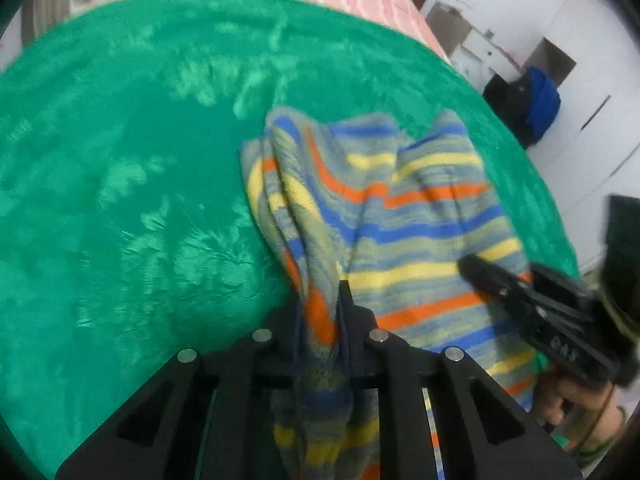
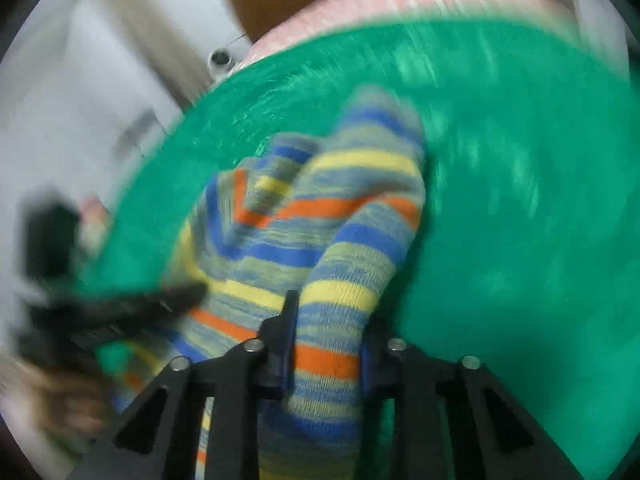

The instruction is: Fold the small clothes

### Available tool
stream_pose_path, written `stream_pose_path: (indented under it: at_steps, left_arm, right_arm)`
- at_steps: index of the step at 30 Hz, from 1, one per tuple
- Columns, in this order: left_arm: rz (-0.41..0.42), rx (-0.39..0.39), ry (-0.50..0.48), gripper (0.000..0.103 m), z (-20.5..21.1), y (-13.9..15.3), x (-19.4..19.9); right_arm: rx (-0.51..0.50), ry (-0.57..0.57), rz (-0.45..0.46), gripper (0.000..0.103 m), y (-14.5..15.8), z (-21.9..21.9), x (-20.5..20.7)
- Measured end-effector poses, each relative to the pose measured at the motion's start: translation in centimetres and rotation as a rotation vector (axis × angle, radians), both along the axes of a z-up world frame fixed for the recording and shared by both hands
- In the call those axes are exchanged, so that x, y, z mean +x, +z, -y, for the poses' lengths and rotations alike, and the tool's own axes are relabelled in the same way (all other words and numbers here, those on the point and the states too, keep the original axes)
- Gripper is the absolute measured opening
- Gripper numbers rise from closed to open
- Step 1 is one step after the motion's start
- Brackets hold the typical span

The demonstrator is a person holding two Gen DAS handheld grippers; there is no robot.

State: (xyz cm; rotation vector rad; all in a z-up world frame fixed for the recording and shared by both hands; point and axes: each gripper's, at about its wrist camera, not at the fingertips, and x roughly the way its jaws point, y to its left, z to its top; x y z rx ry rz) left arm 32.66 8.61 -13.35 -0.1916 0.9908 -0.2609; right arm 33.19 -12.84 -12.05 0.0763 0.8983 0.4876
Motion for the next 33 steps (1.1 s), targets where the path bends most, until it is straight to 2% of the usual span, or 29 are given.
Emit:
stream_pose_path:
  at_steps: [2,4,5,7,8,9,10,11,12,13,14,17,20,21,22,24,25,29,33]
  left_arm:
    - [0.05,-0.032,0.024,0.013,-0.9,2.1,-1.9]
    - [0.103,-0.029,0.032,0.013,-1.2,4.2,-3.0]
    - [0.143,-0.019,0.036,0.014,-1.4,5.6,-4.0]
    - [0.171,-0.014,0.041,0.015,-1.9,6.9,-4.5]
    - [0.164,-0.008,0.046,0.024,-2.1,6.8,-4.4]
    - [0.124,0.01,0.056,0.047,-2.2,6.0,-3.9]
    - [0.083,0.038,0.069,0.063,-2.1,4.9,-2.9]
    - [0.049,0.091,0.104,0.08,-2.8,3.6,-2.8]
    - [0.042,0.127,0.136,0.079,-3.2,2.9,-3.1]
    - [0.044,0.148,0.161,0.079,-3.5,2.4,-3.7]
    - [0.066,0.145,0.183,0.079,-4.1,2.3,-5.2]
    - [0.149,0.172,0.238,0.085,-4.7,3.9,-8.9]
    - [0.275,0.225,0.272,0.101,-3.9,6.8,-12.2]
    - [0.309,0.234,0.277,0.101,-3.6,7.8,-13.3]
    - [0.338,0.24,0.283,0.102,-3.3,8.5,-13.1]
    - [0.409,0.258,0.303,0.102,-3.7,10.8,-15.6]
    - [0.433,0.267,0.308,0.102,-3.6,11.6,-15.9]
    - [0.511,0.305,0.319,0.103,-2.4,14.8,-18.8]
    - [0.56,0.329,0.318,0.103,-1.1,16.2,-20.6]
  right_arm:
    - [-0.046,0.027,0.097,0.021,2.1,-1.0,-1.8]
    - [-0.033,0.052,0.176,0.021,4.6,-1.1,-3.6]
    - [-0.017,0.06,0.202,0.021,5.6,-1.1,-4.1]
    - [0.02,0.067,0.234,0.022,7.4,-1.1,-4.5]
    - [0.04,0.064,0.23,0.022,7.8,-1.0,-4.2]
    - [0.057,0.055,0.219,0.022,7.9,-0.9,-4.0]
    - [0.074,0.033,0.196,0.025,7.4,-0.7,-3.3]
    - [0.079,0.013,0.164,0.038,6.6,-0.2,-2.7]
    - [0.06,-0.012,0.116,0.05,5.4,0.5,-2.2]
    - [0.04,-0.039,0.084,0.076,4.2,1.3,-2.0]
    - [0.025,-0.064,0.066,0.084,3.5,2.0,-1.9]
    - [-0.027,-0.106,0.081,0.086,2.9,5.7,-4.6]
    - [-0.087,-0.112,0.163,0.089,4.7,7.8,-7.7]
    - [-0.091,-0.115,0.204,0.09,5.7,8.3,-9.0]
    - [-0.091,-0.127,0.251,0.094,7.0,8.7,-10.5]
    - [-0.063,-0.162,0.338,0.103,9.4,9.7,-13.4]
    - [-0.048,-0.178,0.367,0.103,10.0,10.2,-14.3]
    - [-0.047,-0.219,0.393,0.103,12.1,10.4,-17.0]
    - [-0.065,-0.209,0.455,0.103,13.2,10.1,-20.9]
